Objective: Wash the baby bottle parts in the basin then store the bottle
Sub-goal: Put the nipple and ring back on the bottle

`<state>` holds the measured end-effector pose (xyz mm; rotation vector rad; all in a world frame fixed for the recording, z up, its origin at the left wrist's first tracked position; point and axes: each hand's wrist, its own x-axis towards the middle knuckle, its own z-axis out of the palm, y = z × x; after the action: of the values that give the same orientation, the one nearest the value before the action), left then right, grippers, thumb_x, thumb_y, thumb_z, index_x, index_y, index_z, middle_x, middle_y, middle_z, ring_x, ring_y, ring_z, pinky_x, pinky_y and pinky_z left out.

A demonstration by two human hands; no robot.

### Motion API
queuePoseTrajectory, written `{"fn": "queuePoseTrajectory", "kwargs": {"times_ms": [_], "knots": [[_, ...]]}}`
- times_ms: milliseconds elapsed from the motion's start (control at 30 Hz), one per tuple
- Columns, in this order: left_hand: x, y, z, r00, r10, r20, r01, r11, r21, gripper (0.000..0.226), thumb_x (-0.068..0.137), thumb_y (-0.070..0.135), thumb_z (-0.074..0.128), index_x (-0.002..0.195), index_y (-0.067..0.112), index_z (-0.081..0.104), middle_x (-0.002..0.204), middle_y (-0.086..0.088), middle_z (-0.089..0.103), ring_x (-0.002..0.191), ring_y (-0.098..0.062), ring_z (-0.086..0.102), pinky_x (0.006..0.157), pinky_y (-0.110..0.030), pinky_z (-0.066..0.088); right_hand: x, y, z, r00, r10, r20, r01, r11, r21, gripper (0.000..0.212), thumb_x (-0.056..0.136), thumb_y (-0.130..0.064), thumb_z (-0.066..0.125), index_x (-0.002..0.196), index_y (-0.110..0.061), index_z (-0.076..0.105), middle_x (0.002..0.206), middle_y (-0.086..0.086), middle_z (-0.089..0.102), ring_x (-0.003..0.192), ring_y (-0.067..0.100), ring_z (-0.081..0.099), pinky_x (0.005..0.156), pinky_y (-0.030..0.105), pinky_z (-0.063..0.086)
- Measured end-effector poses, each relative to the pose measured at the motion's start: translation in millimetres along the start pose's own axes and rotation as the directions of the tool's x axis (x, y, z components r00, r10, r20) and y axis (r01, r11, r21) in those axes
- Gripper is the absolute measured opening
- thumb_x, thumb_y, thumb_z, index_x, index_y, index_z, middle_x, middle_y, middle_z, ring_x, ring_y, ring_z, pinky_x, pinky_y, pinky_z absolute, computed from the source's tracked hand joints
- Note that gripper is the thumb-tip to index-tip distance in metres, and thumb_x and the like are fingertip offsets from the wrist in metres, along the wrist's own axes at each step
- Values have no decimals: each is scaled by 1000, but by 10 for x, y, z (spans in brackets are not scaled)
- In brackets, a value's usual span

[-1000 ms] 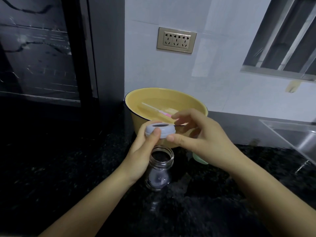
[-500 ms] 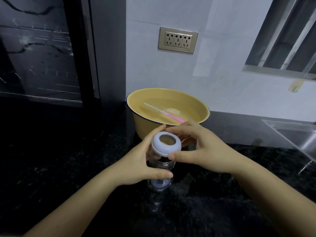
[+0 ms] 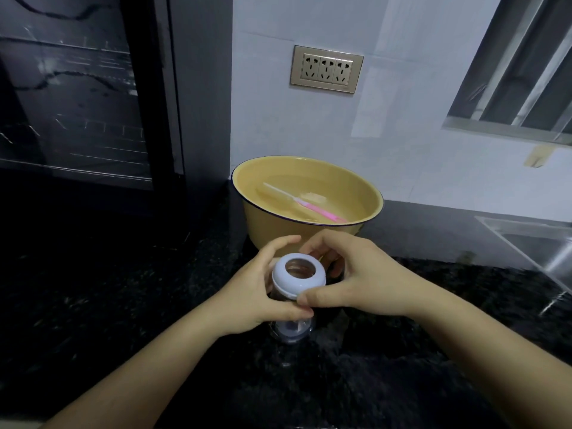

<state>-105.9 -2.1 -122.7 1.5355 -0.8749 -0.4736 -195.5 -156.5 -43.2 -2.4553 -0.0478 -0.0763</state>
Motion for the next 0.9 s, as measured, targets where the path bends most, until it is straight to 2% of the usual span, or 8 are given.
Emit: {"fn": "queuePoseTrajectory", "kwargs": {"times_ms": [100,233,367,500,567,667,833,900], "knots": [[-4,-10,-1,1000,-7,-1,7,1000,-9,93,62,-8,81,134,30,34,109,19,67,105,-7,64,89,-22,50,-5,-15,10,999,27,-24,-29,998,-53,50,56,-46,86,92,-26,57,89,-13,65,81,1,60,71,24,51],[-11,-18,3,1000,-8,-10,8,1000,-12,91,62,-7,81,131,30,35,103,19,68,100,-5,65,85,-20,50,1,-26,-36,998,57,-13,-58,988,-144,63,51,-58,82,96,-25,52,95,-14,61,90,5,58,78,31,51],[-19,-9,13,1000,-7,-13,7,1000,-10,88,65,-5,80,133,27,34,100,22,68,99,-3,65,85,-20,50,20,-33,-117,998,-26,50,26,1000,14,61,68,-37,82,122,-31,54,111,-21,63,105,-6,57,89,19,46],[-18,-15,13,1000,3,-11,-4,1000,-6,84,65,-3,81,130,28,37,103,18,67,101,-6,65,85,-21,51,36,-31,-76,997,-75,26,76,997,-23,42,71,-31,81,110,-31,66,102,-18,68,96,-8,60,78,8,43],[-17,-19,14,1000,8,-15,-9,1000,-15,86,63,0,81,132,26,37,106,16,67,103,-8,65,88,-23,51,40,-23,-40,997,-78,-16,75,989,-127,41,67,-46,80,103,-33,64,97,-17,65,91,-4,58,74,12,44],[-14,-30,20,1000,13,-18,-14,1000,-26,85,64,-7,80,131,25,37,105,18,67,101,-6,65,85,-21,50,34,-13,-20,995,-89,-34,80,976,-201,49,64,-60,74,103,-35,57,99,-18,60,95,-2,55,81,19,46],[-8,-53,27,999,24,-23,-25,999,-42,83,63,-8,80,130,22,40,105,13,68,102,-7,65,83,-19,49,12,-17,-35,992,-117,53,121,990,-77,49,73,-33,78,119,-35,59,111,-22,65,105,-4,58,91,23,48],[-6,-54,30,999,23,-23,-24,999,-49,84,61,-2,80,130,21,40,106,13,67,103,-8,64,83,-20,49,18,-19,2,992,-124,5,124,984,-124,46,69,-44,77,111,-36,61,103,-20,66,98,-2,59,87,29,50]]}}
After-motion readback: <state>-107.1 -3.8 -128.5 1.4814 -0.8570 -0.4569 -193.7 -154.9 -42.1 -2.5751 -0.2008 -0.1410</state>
